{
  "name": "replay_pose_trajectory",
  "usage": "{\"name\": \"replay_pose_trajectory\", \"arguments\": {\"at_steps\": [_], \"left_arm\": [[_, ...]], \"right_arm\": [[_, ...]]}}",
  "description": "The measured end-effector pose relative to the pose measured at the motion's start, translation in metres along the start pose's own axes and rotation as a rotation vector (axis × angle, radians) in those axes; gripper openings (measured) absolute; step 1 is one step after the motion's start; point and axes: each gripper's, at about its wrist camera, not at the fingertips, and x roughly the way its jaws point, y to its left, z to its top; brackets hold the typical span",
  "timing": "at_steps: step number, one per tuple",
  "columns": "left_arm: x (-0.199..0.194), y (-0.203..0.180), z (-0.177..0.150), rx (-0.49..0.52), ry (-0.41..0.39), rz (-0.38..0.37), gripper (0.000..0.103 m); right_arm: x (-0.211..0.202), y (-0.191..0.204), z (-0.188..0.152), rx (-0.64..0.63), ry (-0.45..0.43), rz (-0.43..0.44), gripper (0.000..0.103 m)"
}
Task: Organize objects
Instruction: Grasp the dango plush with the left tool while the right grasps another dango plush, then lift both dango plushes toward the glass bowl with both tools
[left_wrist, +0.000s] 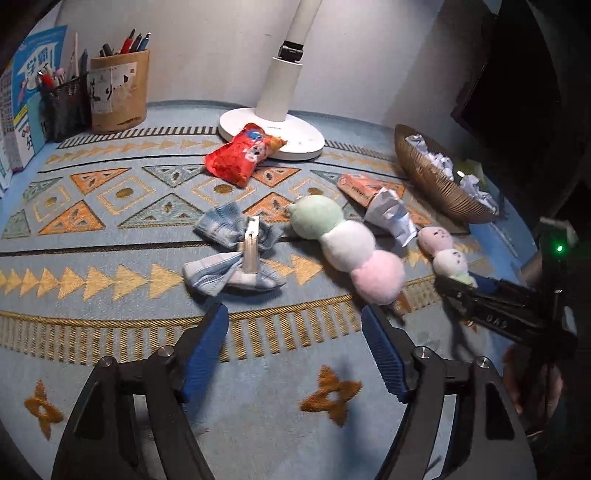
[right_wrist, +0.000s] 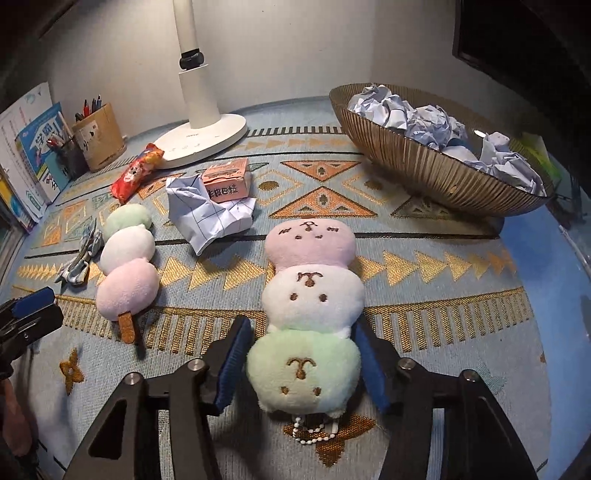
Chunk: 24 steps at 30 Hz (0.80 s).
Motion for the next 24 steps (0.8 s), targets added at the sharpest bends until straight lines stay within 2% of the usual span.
{"name": "replay_pose_trajectory", "arguments": {"at_steps": [3,5,9,11,12,13,14,15,18,22,24], "left_arm": [[0.006,-0.019,0.013,-0.047,0.007,-0.095,0.073],[0.021,-0.034,0.022,-0.078,0.027,-0.097,0.073],[0.065,-0.060,0.035,-0.088,0.099,0.101,0.073],[0.079,-0.074,0.035,-0.034,0.114,0.216,0.073],[0.082,-0.081,0.033,0.002,0.107,0.256,0.073],[0.084,-0.086,0.031,0.025,0.108,0.274,0.068],[0.084,-0.091,0.029,0.043,0.101,0.272,0.058],[0.082,-0.094,0.027,0.057,0.095,0.254,0.052],[0.072,-0.093,0.020,0.069,0.079,0.238,0.050],[0.037,-0.081,0.010,0.032,-0.004,0.069,0.049],[0.017,-0.082,0.010,0.031,-0.059,0.012,0.049]], "right_arm": [[-0.004,-0.008,-0.001,0.042,-0.014,0.051,0.049],[-0.009,-0.017,-0.002,0.089,-0.037,0.079,0.049],[-0.011,-0.032,-0.003,0.160,-0.049,0.145,0.049],[-0.011,-0.033,-0.003,0.165,-0.049,0.153,0.049],[-0.013,-0.032,-0.004,0.159,-0.054,0.161,0.049],[-0.013,-0.031,-0.004,0.151,-0.058,0.165,0.049],[-0.014,-0.029,-0.004,0.143,-0.063,0.165,0.049],[-0.015,-0.028,-0.004,0.137,-0.067,0.166,0.049],[-0.018,-0.026,-0.004,0.123,-0.081,0.185,0.049],[-0.026,-0.028,-0.006,0.129,-0.120,0.211,0.049],[-0.033,-0.030,-0.007,0.138,-0.153,0.220,0.049]]}}
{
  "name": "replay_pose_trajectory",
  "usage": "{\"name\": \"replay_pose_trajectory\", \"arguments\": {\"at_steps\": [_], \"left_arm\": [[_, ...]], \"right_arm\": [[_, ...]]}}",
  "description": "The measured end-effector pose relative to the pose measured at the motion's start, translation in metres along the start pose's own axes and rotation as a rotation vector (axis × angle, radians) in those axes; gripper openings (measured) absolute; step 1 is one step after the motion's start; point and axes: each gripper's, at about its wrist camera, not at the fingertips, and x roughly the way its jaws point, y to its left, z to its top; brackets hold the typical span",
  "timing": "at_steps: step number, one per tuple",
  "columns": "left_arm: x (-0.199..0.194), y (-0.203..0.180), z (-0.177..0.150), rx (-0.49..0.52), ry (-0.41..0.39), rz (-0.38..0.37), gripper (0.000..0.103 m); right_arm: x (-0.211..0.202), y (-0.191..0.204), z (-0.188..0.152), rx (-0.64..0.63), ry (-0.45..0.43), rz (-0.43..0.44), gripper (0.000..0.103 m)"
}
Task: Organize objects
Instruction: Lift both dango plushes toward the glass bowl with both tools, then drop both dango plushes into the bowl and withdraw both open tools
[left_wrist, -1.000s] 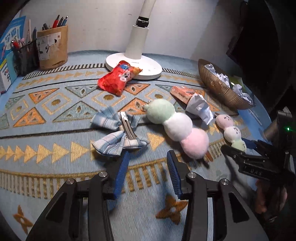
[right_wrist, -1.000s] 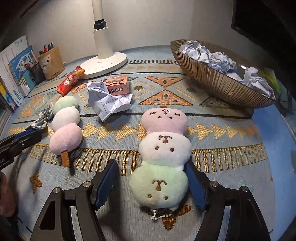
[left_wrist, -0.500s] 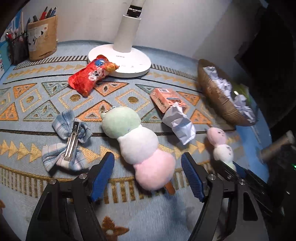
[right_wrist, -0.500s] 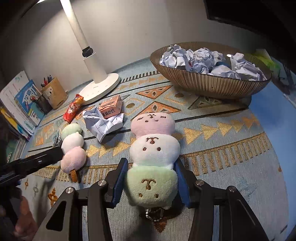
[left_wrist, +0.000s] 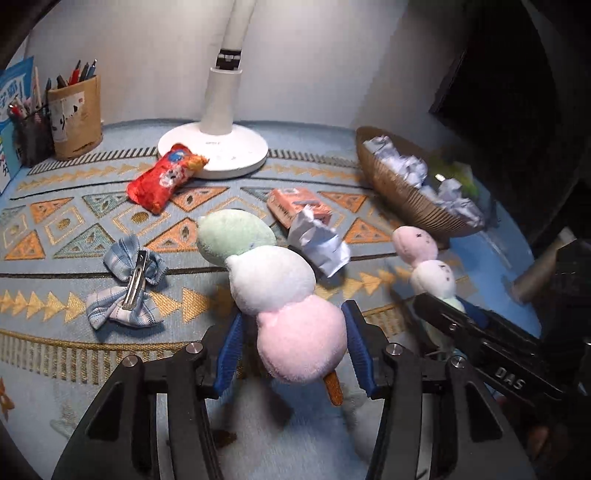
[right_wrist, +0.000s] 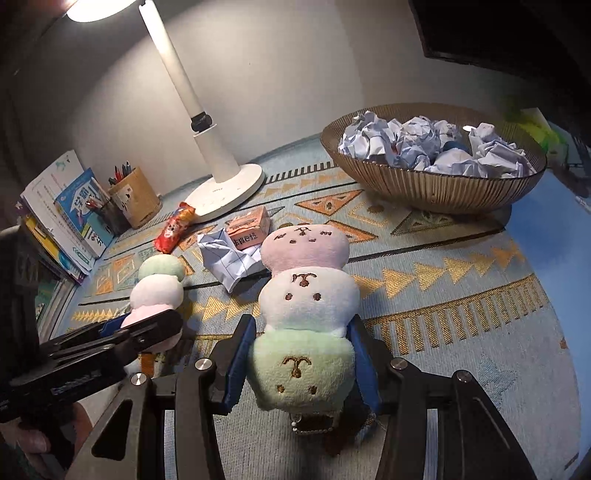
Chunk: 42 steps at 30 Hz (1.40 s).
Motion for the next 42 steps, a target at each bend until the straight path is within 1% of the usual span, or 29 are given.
{"name": "replay_pose_trajectory", "arguments": {"at_steps": [2,5,7,9,12,15,19,23,28,34,37,39,40,41,42], "left_arm": [[-0.020,-0.008,0.006,0.027,-0.048,-0.009,0.049],[-0.043,-0.026,0.027,0.078,-0.114,-0.021,0.049],[-0.053,-0.041,0.045,0.109,-0.153,-0.049,0.049],[-0.057,-0.057,0.063,0.142,-0.182,-0.075,0.049],[-0.055,-0.085,0.092,0.179,-0.224,-0.108,0.049],[-0.042,-0.112,0.121,0.203,-0.260,-0.150,0.049],[-0.015,-0.141,0.147,0.211,-0.265,-0.216,0.049],[0.027,-0.155,0.163,0.216,-0.238,-0.245,0.049],[0.071,-0.165,0.167,0.238,-0.200,-0.278,0.049],[0.115,-0.163,0.161,0.264,-0.137,-0.280,0.049],[0.130,-0.163,0.156,0.288,-0.116,-0.271,0.049],[0.138,-0.165,0.154,0.294,-0.100,-0.268,0.050],[0.142,-0.166,0.152,0.299,-0.088,-0.271,0.055],[0.146,-0.167,0.150,0.310,-0.074,-0.271,0.062],[0.148,-0.168,0.147,0.323,-0.066,-0.255,0.070]], "right_arm": [[-0.011,-0.001,0.000,0.006,-0.031,0.024,0.049],[-0.031,-0.005,0.010,0.017,-0.056,0.025,0.049],[-0.055,-0.012,0.023,0.035,-0.114,0.049,0.049],[-0.081,-0.021,0.042,0.039,-0.187,0.037,0.049],[-0.113,-0.037,0.073,0.043,-0.286,-0.023,0.049],[-0.132,-0.062,0.101,0.089,-0.366,-0.082,0.049],[-0.135,-0.090,0.134,0.140,-0.409,-0.128,0.049],[-0.118,-0.107,0.160,0.172,-0.410,-0.146,0.049],[-0.087,-0.123,0.177,0.201,-0.380,-0.166,0.049],[-0.043,-0.142,0.180,0.221,-0.316,-0.166,0.049],[-0.026,-0.149,0.178,0.227,-0.270,-0.144,0.049],[-0.019,-0.150,0.178,0.216,-0.248,-0.167,0.049],[-0.017,-0.151,0.178,0.213,-0.245,-0.159,0.050],[-0.015,-0.153,0.178,0.214,-0.242,-0.129,0.060],[-0.013,-0.155,0.177,0.223,-0.235,-0.097,0.069]]}}
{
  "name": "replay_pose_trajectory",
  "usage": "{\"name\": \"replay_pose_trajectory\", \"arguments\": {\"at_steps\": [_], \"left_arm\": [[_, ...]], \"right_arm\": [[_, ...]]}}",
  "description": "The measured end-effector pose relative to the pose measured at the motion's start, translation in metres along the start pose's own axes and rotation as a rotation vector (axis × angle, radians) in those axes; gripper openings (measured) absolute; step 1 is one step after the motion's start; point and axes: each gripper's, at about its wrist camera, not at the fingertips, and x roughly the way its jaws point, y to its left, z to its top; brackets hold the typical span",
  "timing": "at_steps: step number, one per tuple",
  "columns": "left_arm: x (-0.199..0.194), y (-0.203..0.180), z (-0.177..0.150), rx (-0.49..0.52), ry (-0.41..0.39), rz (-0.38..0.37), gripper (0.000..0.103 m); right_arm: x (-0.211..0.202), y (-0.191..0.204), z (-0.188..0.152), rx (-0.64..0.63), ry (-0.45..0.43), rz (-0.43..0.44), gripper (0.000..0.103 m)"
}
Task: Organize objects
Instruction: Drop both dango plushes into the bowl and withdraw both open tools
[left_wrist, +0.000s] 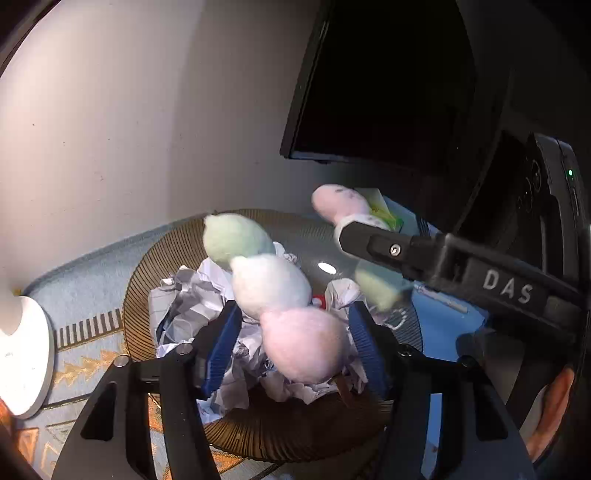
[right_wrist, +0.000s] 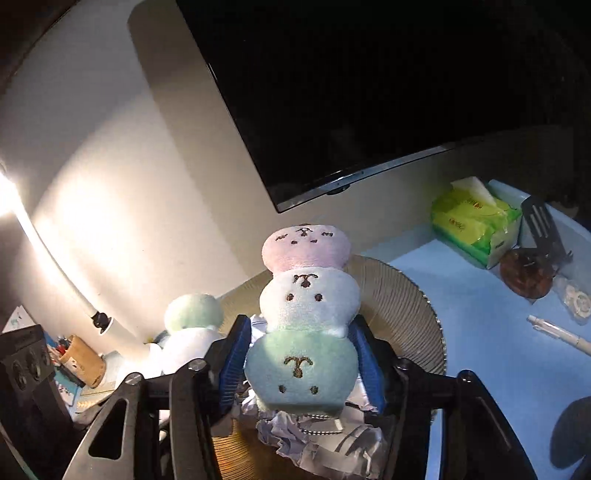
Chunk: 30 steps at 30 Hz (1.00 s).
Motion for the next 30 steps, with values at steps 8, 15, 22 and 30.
{"name": "replay_pose_trajectory", "arguments": {"at_steps": [8,15,22,30], "left_arm": [[-0.053,0.013,-0.013,0.018,-0.026,0.056,0.086],[-0.177,0.028,-0.029,-0.025,-0.133,0.217,0.087],[-0.308,0.063,-0.067,-0.182,-0.315,0.351,0.102],[-0.323,0.130,-0.156,-0.356,-0.180,0.556,0.102]], "right_arm": [[-0.016,-0.013,-0.009,0.005,-0.118,-0.105,0.079],[-0.061,0.006,-0.018,0.020,-0.140,-0.023,0.079],[-0.104,0.057,-0.062,-0.043,0.001,0.151,0.079],[-0.079,0.113,-0.147,-0.136,0.223,0.255,0.079]]}}
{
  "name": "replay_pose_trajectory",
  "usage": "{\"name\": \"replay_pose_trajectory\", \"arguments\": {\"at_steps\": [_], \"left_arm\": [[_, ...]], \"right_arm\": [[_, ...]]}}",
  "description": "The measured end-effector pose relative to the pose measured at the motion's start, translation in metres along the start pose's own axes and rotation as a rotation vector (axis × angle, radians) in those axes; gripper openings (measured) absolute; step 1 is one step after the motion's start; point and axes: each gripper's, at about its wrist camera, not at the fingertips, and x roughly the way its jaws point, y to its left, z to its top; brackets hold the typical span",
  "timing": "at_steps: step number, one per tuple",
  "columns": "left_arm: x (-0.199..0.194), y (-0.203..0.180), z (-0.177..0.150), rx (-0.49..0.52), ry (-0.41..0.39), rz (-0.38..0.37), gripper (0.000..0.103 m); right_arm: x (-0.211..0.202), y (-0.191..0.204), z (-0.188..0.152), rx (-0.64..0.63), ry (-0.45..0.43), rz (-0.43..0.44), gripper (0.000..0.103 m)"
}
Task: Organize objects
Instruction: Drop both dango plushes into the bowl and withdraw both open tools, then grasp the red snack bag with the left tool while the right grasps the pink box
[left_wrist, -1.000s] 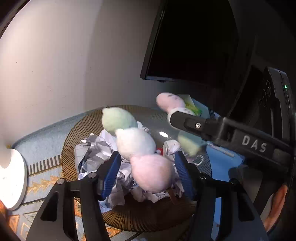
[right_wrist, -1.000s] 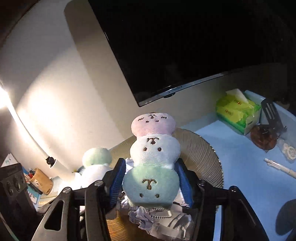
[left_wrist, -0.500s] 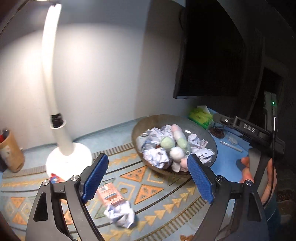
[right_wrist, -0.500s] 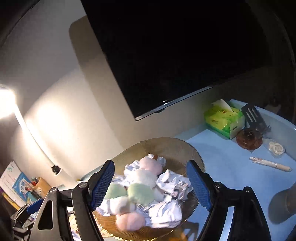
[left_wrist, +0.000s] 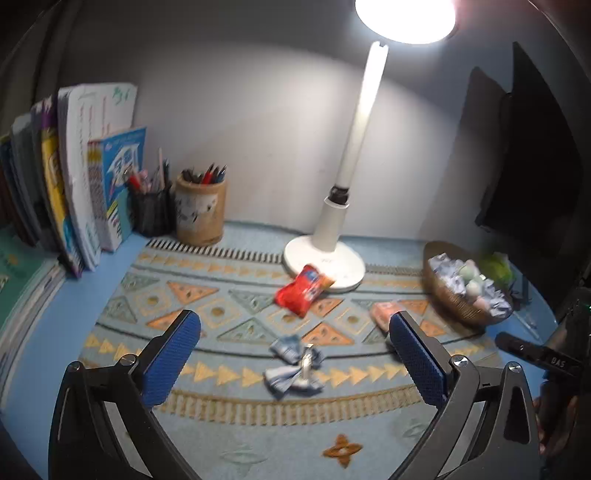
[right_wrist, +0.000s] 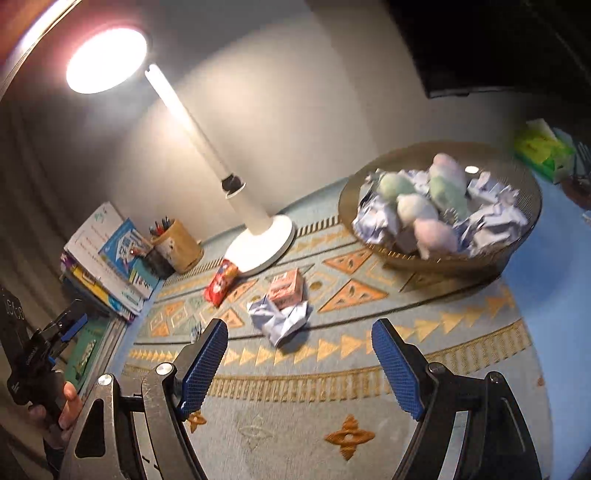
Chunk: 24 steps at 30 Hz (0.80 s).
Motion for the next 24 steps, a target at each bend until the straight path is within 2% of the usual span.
{"name": "replay_pose_trajectory", "arguments": {"at_steps": [5,10,13,14,18,22,24], "left_arm": [[0.032,0.035,-0.043,-0.017,0.076,0.083,0.102],[0.050,0.039,-0.061,0.001,0.101,0.133,0.102],[0.049,0.031,-0.061,0.044,0.087,0.139,0.102],[0.049,0.027,-0.063,0.060,0.091,0.146,0.102],[0.045,0.015,-0.067,0.129,0.068,0.143,0.102],[0.045,0.019,-0.064,0.110,0.086,0.121,0.102],[0.048,0.022,-0.059,0.103,0.109,0.076,0.102]], "right_arm": [[0.033,0.012,-0.025,-0.082,-0.020,-0.055,0.079],[0.053,0.001,-0.037,-0.054,0.013,-0.056,0.079],[0.053,0.001,-0.036,-0.059,-0.002,-0.081,0.090],[0.056,0.002,-0.036,-0.064,0.006,-0.086,0.091],[0.058,0.008,-0.037,-0.093,0.010,-0.108,0.091],[0.059,0.010,-0.037,-0.102,0.013,-0.128,0.091],[0.060,0.009,-0.035,-0.090,0.031,-0.129,0.091]]}}
